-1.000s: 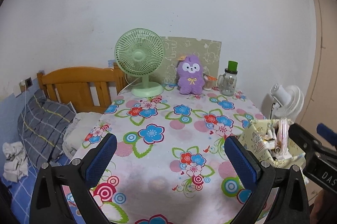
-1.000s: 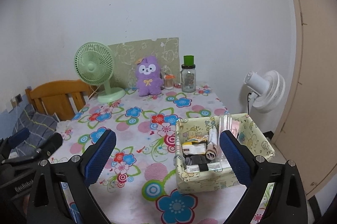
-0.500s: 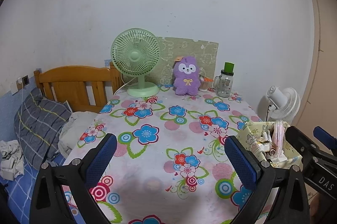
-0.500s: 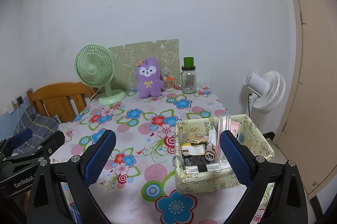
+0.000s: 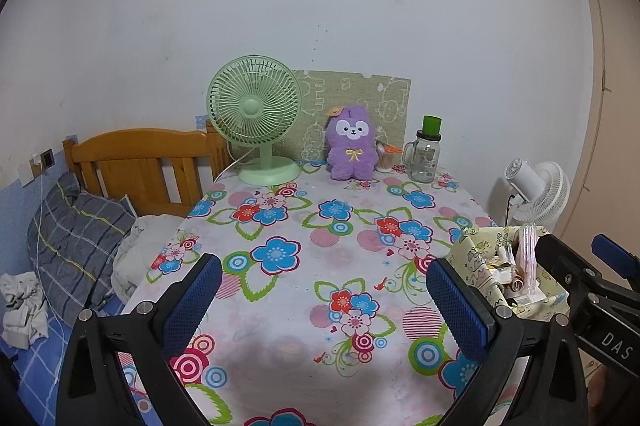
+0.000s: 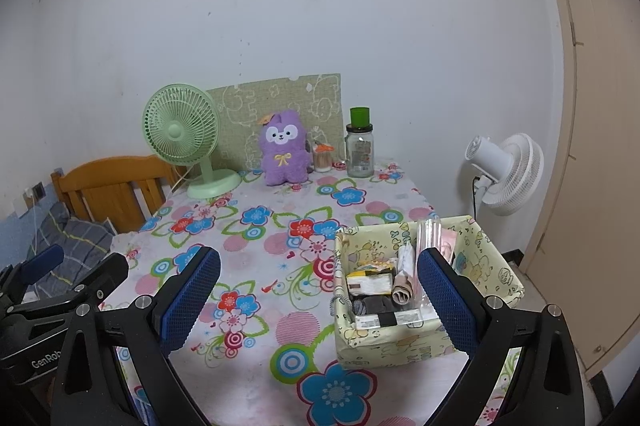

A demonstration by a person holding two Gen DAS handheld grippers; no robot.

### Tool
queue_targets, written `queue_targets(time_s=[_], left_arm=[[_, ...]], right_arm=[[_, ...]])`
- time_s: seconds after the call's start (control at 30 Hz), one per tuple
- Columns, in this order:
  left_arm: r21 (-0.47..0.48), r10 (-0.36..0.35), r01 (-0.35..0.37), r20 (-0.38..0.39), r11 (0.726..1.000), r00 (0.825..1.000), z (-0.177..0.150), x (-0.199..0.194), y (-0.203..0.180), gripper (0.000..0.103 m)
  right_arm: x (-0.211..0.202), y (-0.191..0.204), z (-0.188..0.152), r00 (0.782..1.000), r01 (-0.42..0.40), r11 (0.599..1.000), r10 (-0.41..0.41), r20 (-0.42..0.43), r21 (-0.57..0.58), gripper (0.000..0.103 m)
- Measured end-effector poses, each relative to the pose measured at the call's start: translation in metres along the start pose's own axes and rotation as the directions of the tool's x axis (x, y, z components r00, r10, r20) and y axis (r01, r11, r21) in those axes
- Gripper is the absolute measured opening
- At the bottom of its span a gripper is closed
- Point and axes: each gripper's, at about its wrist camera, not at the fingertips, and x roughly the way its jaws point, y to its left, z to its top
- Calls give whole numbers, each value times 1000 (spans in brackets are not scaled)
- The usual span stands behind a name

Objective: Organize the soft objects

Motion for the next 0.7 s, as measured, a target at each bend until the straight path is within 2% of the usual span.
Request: queue_targets(time_s=[0.7], left_arm=[[8, -5, 5, -3, 1000, 1000, -1, 1, 0, 103]], right_arm=[[2, 0, -1, 1000, 6, 1000, -6, -1, 1, 100]])
